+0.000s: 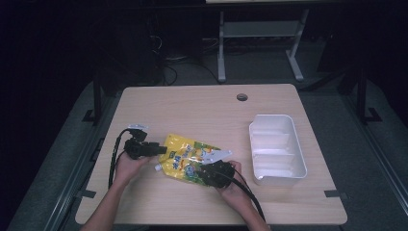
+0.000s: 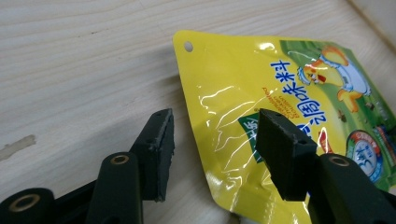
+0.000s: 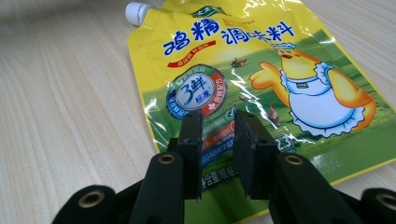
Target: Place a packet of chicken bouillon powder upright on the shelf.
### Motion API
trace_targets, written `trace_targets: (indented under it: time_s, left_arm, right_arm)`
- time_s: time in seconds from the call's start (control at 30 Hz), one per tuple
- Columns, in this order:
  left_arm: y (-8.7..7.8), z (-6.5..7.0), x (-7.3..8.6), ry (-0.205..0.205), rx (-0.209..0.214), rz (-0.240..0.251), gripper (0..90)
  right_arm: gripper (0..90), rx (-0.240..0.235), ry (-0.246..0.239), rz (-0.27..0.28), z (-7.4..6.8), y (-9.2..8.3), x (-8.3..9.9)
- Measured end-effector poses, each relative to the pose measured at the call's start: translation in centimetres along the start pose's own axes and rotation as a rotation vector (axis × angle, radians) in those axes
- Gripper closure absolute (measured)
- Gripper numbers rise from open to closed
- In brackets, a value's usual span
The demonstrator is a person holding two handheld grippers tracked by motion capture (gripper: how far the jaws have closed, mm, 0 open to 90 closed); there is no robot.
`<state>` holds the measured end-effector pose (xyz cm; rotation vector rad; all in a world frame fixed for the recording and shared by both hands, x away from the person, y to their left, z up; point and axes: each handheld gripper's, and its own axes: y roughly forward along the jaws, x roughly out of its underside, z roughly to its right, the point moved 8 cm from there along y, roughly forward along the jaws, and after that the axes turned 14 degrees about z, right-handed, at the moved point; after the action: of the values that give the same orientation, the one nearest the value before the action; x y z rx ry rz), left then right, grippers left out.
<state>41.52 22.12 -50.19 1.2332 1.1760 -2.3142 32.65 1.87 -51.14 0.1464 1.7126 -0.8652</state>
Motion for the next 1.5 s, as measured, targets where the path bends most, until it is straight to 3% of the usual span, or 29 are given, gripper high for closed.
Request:
trace_targets:
  time_s: [0.33,0.73,0.87,0.93,1.1,1.23,1.3,1.37,1.5]
  left_arm:
    - [0.8,-0.2,0.0,-0.041,0.014,0.021,51.7]
    - [1.7,-0.4,0.6,-0.067,0.026,-0.002,57.0]
    - [1.7,-0.2,0.5,-0.072,0.038,0.010,61.4]
    - [1.5,0.0,0.3,-0.111,0.083,0.024,64.1]
    - [0.9,0.5,0.2,-0.105,0.137,0.015,69.9]
    - [1.2,0.4,0.8,-0.095,0.125,-0.028,70.4]
    - [1.2,0.2,1.0,-0.119,0.133,-0.029,72.4]
    - [1.3,0.2,1.0,-0.112,0.128,-0.034,74.7]
    - [1.3,0.0,1.0,-0.093,0.113,-0.041,87.2]
  right_arm:
    - [72.2,0.000,0.007,0.005,0.0,0.0,0.0]
    - [72.1,-0.002,0.004,0.011,0.0,0.0,0.0]
    - [72.2,-0.005,0.009,0.015,0.0,0.0,0.0]
    - [72.2,-0.005,0.009,0.016,0.0,0.0,0.1]
    - [72.3,-0.004,0.014,0.018,0.1,0.1,0.1]
    - [72.3,-0.003,0.009,0.018,0.1,0.1,0.1]
    - [72.3,-0.001,0.009,0.020,0.1,0.1,0.1]
    - [72.3,-0.003,0.009,0.020,0.1,0.1,0.1]
    - [72.3,-0.005,0.018,0.021,0.1,0.0,0.1]
